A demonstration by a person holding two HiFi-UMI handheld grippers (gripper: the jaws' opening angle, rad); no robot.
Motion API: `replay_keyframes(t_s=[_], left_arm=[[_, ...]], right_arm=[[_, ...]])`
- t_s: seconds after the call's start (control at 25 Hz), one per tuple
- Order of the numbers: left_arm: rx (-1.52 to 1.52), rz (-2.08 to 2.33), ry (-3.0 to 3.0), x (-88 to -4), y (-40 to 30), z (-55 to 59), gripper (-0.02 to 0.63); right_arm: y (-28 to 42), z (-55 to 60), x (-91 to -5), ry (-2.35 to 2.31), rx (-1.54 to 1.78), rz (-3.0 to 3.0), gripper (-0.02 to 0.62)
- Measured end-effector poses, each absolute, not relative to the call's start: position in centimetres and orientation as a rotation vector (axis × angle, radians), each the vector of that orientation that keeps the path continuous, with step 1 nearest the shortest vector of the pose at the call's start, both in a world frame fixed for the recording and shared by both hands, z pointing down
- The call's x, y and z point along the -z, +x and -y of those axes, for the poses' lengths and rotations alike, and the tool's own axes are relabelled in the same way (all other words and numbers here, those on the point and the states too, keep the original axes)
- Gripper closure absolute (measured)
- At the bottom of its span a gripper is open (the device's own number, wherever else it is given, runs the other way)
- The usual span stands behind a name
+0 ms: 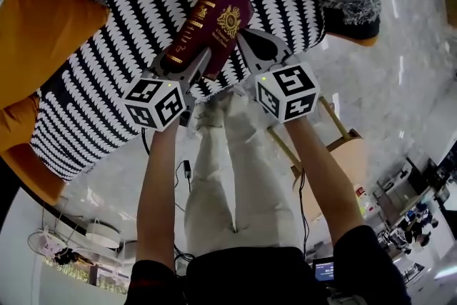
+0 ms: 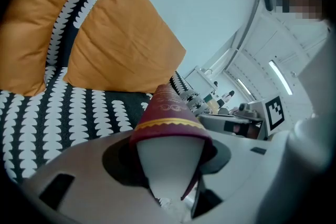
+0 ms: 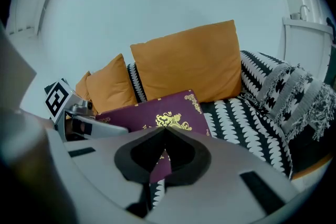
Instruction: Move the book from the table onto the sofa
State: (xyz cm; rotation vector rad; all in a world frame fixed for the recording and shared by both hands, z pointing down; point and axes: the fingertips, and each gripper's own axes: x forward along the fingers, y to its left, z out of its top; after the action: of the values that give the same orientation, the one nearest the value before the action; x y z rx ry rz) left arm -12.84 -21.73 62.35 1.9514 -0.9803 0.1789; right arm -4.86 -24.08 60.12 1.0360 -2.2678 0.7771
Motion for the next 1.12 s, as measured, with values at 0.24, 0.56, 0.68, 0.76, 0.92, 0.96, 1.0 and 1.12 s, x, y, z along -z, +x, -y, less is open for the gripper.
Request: replay_keyframes(t_s=[0.24, 0.56, 0.68, 0.76, 0.92, 0.96, 1.0, 1.12], left_arm=[[-0.187, 0.926, 1.944, -64.6, -10.5, 21.4, 0.380], [-0.190, 0.874, 1.913, -66.7, -10.0, 21.0, 0.379], [-0.213, 0.856, 1.920, -67.3, -9.6, 21.4, 0.379], [-0.208, 0.844, 1.923, -67.8, -9.4, 21.6, 0.379], [-0.189, 0.835, 1.920, -68.5, -9.6, 21.6, 0.379], [-0.189, 0.835, 1.922, -68.6, -9.6, 21.4, 0.379], [-0.190, 0.836, 1.924, -68.7, -9.5, 21.2, 0.379], [-0.195, 0.835, 1.930, -69.4, -8.8, 20.5, 0.379]], right_arm=[[-2.5, 24.1, -62.1, 1.086, -0.821, 2.231, 0.578], [-3.1, 23.1, -63.5, 1.085, -0.857, 2.202, 0.578], [-3.0, 23.6, -63.8, 1.070, -0.857, 2.203, 0.578], [-2.8, 23.8, -64.2, 1.062, -0.859, 2.201, 0.578], [-2.9, 23.7, -64.8, 1.052, -0.868, 2.195, 0.578], [-3.0, 23.6, -64.8, 1.050, -0.867, 2.197, 0.578], [-3.0, 23.4, -64.8, 1.047, -0.866, 2.199, 0.578], [-2.6, 22.7, -65.5, 1.041, -0.871, 2.200, 0.578]])
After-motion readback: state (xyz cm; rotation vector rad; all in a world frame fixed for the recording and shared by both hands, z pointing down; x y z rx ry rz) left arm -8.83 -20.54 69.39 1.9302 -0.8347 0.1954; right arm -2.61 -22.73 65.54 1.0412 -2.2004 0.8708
